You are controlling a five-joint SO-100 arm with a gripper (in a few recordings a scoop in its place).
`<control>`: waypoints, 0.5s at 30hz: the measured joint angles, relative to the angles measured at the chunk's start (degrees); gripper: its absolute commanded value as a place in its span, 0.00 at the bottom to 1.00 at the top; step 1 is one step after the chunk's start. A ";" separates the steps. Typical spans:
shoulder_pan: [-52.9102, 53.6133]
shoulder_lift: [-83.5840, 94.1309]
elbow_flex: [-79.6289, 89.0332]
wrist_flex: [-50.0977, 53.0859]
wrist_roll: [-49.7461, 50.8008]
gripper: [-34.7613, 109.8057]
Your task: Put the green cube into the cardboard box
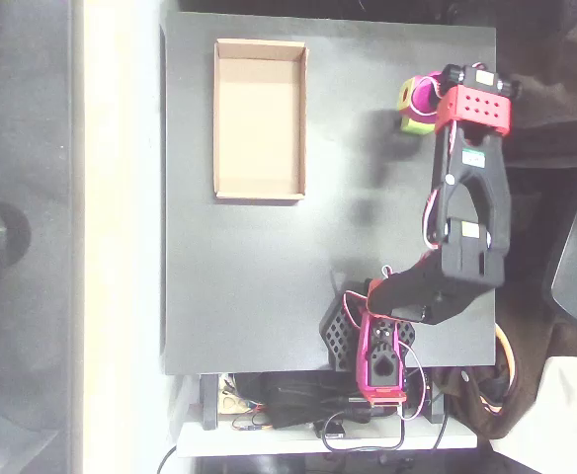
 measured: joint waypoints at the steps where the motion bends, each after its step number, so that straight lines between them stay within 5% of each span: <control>1: 0.26 2.02 0.00 0.00 0.00 0.29; 15: 0.00 28.92 0.00 -0.18 0.00 0.29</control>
